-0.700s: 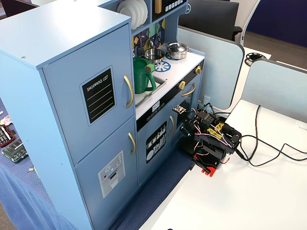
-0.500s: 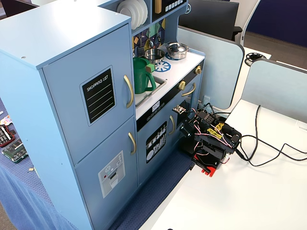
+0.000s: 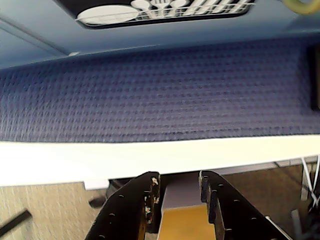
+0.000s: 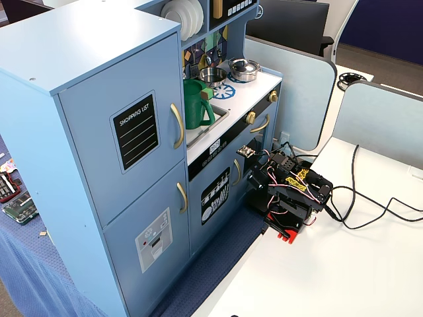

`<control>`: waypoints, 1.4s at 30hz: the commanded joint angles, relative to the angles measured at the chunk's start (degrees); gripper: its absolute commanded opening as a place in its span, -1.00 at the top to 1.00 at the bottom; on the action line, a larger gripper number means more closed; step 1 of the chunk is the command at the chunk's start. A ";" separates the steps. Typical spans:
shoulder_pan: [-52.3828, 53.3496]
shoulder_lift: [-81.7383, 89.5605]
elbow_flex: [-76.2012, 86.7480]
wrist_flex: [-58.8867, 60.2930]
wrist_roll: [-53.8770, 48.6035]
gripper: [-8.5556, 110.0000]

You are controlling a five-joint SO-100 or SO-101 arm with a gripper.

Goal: Open the left cabinet door

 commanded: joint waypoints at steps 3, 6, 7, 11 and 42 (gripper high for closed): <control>-9.32 -3.16 -7.12 -19.78 0.44 0.86; -13.89 -6.33 -13.80 -27.16 -0.53 0.86; -15.29 -6.59 -15.91 -29.09 -1.41 0.86; -20.83 -9.05 -23.91 -34.98 -7.73 0.86; -37.27 -39.11 -60.82 -55.46 -7.29 0.67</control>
